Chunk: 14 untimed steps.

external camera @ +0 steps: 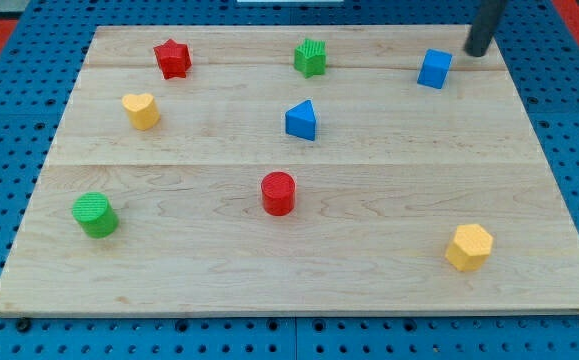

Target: Push the blue cube above the yellow hexagon

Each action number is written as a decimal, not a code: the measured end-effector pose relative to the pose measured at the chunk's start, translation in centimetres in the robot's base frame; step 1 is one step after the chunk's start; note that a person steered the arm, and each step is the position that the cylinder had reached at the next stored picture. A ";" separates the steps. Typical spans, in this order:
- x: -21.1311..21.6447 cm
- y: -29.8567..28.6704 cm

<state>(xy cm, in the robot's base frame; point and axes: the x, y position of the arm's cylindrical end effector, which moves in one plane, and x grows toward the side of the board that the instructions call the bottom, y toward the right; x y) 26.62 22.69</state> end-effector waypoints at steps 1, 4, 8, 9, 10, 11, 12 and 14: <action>4.9 -5.1; 8.5 -6.2; 13.1 -13.8; 13.9 -16.5; 18.3 -13.6; 20.8 -8.2; 20.7 -8.7; 19.0 1.6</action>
